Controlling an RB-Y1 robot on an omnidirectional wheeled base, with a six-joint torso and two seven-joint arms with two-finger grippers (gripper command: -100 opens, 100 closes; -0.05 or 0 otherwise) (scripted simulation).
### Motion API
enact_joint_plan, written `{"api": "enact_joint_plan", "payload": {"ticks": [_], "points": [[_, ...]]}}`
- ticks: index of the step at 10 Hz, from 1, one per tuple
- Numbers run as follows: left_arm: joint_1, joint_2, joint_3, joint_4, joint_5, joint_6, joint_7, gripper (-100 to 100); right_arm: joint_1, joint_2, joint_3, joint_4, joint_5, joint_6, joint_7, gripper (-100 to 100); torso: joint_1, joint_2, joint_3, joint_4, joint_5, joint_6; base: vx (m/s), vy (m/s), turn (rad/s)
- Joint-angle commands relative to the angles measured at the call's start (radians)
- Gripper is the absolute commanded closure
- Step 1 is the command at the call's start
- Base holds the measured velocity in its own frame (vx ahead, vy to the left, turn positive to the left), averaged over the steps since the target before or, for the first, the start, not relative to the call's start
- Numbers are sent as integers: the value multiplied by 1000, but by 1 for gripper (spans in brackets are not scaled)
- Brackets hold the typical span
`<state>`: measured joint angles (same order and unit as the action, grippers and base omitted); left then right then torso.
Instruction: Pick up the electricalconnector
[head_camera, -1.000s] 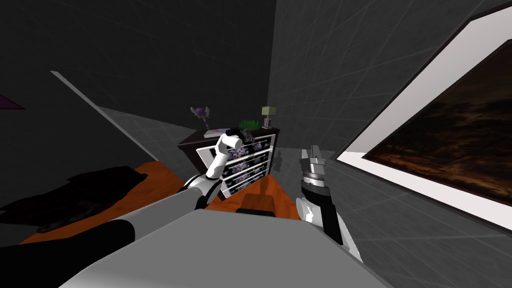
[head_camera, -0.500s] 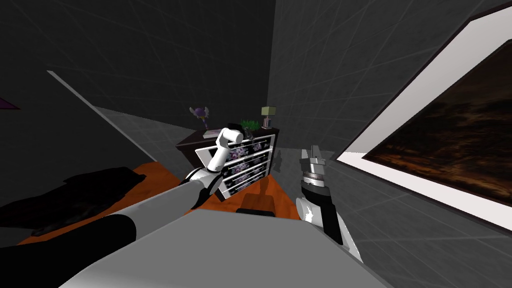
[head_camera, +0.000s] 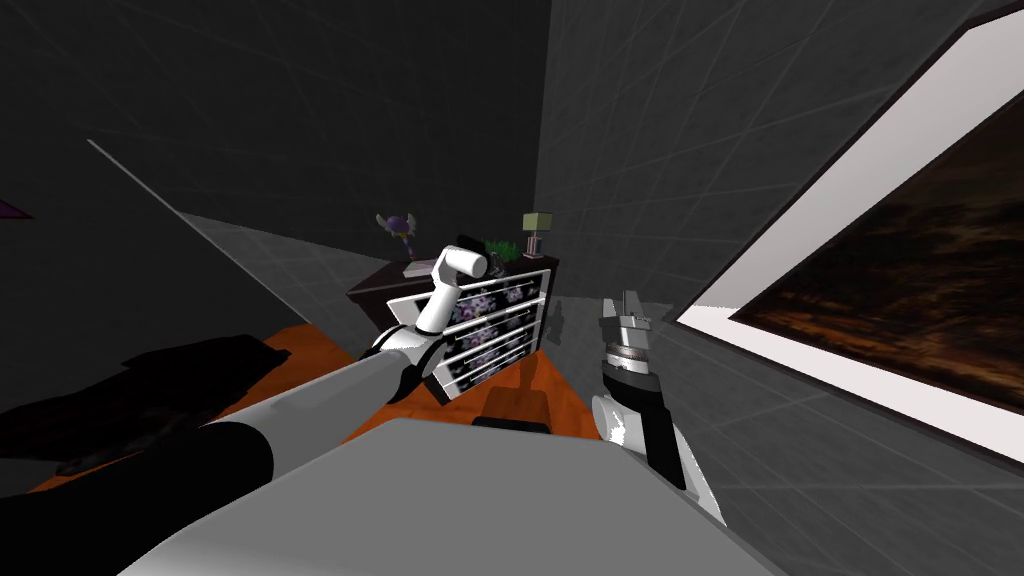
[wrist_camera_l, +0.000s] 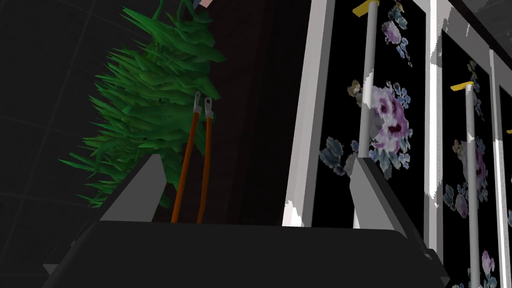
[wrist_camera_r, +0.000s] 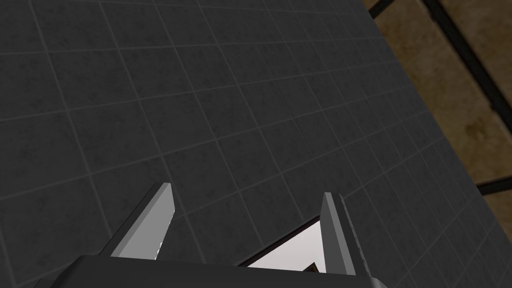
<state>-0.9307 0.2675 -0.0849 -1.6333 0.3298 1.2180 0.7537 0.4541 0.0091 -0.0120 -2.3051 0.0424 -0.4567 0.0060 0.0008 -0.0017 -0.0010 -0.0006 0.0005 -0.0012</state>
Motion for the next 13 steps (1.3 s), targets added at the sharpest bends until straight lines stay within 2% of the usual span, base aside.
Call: {"api": "enact_joint_plan", "payload": {"ticks": [1,2,3,5,6,7,8,9,10,11,12,13], "points": [[-50,16,7,41,15,50,0,-100,0,0,0,0,0,0,0,0,0,0,0,0,0,0,30,-3,6],[-56,16,7,41,15,74,0,-100,0,0,0,0,0,0,0,0,0,-1,0,0,0,0,38,-4,4],[-97,33,14,80,28,103,-2,-100,0,0,0,0,0,0,0,0,0,-1,-1,0,0,0,61,-5,10],[-105,33,14,80,28,137,-2,-100,0,0,0,0,0,0,0,0,0,-2,-1,-1,0,0,37,-5,4],[-151,49,22,117,41,178,-6,-100,0,0,0,0,0,0,0,0,0,-1,-1,0,0,0,40,1,17],[-151,49,22,117,41,198,-6,-100,0,0,0,0,0,0,0,0,0,-2,-1,0,0,0,48,-3,9],[-193,66,30,154,53,230,-12,-100,0,0,0,0,0,0,0,0,0,-2,-1,0,0,0,82,-18,21],[-193,66,30,154,53,257,-12,-100,0,0,0,0,0,0,0,0,-1,-4,-2,-1,0,0,75,-11,16],[-232,82,38,189,63,285,-20,-100,0,0,0,0,0,0,0,0,-1,-4,-2,-1,0,0,71,-6,28],[-232,82,38,189,63,314,-20,-100,0,0,0,0,0,0,0,0,0,-4,-2,-1,0,0,63,-1,13],[-268,97,47,222,73,344,-30,-100,0,0,0,0,0,0,0,0,0,-3,-2,-1,0,0,66,-1,29],[-268,97,47,222,73,368,-30,-100,0,0,0,0,0,0,0,0,0,-3,-2,-1,0,0,61,-7,17]]}}
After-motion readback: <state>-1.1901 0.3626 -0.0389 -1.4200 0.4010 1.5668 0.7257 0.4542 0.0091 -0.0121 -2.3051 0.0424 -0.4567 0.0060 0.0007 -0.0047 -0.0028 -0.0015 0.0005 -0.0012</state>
